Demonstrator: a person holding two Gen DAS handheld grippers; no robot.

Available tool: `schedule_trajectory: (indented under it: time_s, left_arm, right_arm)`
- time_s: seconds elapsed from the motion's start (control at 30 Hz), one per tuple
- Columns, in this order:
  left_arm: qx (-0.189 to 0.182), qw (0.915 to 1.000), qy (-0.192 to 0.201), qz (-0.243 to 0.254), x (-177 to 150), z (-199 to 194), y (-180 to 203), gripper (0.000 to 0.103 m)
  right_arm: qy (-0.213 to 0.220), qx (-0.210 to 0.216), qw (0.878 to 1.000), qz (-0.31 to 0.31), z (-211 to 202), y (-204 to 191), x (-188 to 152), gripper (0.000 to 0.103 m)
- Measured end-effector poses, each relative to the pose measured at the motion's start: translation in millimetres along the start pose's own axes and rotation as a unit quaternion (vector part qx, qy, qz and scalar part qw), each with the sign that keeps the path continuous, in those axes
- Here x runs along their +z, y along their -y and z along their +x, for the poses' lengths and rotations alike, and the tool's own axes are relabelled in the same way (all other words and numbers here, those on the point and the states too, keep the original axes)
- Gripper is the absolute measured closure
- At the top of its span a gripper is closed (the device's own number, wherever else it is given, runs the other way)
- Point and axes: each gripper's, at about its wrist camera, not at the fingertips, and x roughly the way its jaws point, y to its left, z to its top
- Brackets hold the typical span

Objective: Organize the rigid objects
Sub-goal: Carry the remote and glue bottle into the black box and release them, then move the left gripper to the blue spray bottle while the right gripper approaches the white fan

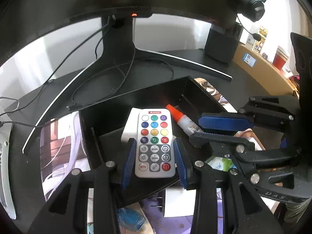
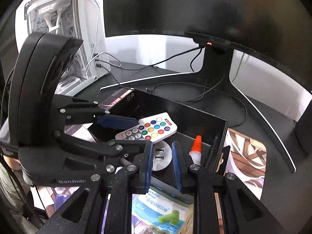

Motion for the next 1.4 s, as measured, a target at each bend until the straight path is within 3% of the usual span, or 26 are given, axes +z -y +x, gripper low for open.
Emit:
schedule_trajectory:
  time_s: [0.3,0.47,0.77,0.9,1.07,1.2,1.27,1.4]
  left_arm:
    - [0.000,0.9998,-0.019,-0.002,3,4,-2,0.064]
    - [0.017,0.9998,-0.011,0.003,4,1,-4,0.052]
    - [0.059,0.9954,0.073,0.019,-10,-35,-2,0.050]
    - [0.069,0.9895,0.125,0.021,-23,-56,-2,0.043]
    - [0.070,0.9788,0.192,0.013,-44,-85,-2,0.013]
    - [0.084,0.9693,0.230,0.017,-63,-104,3,0.008]
    - [0.095,0.9625,0.254,0.017,-77,-112,6,0.000]
    - [0.110,0.9525,0.284,0.013,-98,-120,12,0.000]
  right_arm:
    - [-0.015,0.003,1.000,0.000,1,-2,-3,0.082]
    - [-0.015,0.002,1.000,0.004,1,-1,-2,0.078]
    - [0.034,0.000,0.999,0.011,-22,-6,-3,0.046]
    - [0.079,-0.004,0.997,0.016,-46,-10,-10,0.023]
    - [0.123,-0.006,0.992,0.019,-77,-15,-26,0.016]
    - [0.156,-0.009,0.987,0.029,-99,-20,-43,0.007]
    - [0.175,-0.003,0.984,0.037,-109,-22,-52,0.006]
    - [0.197,0.008,0.979,0.044,-123,-28,-66,0.001]
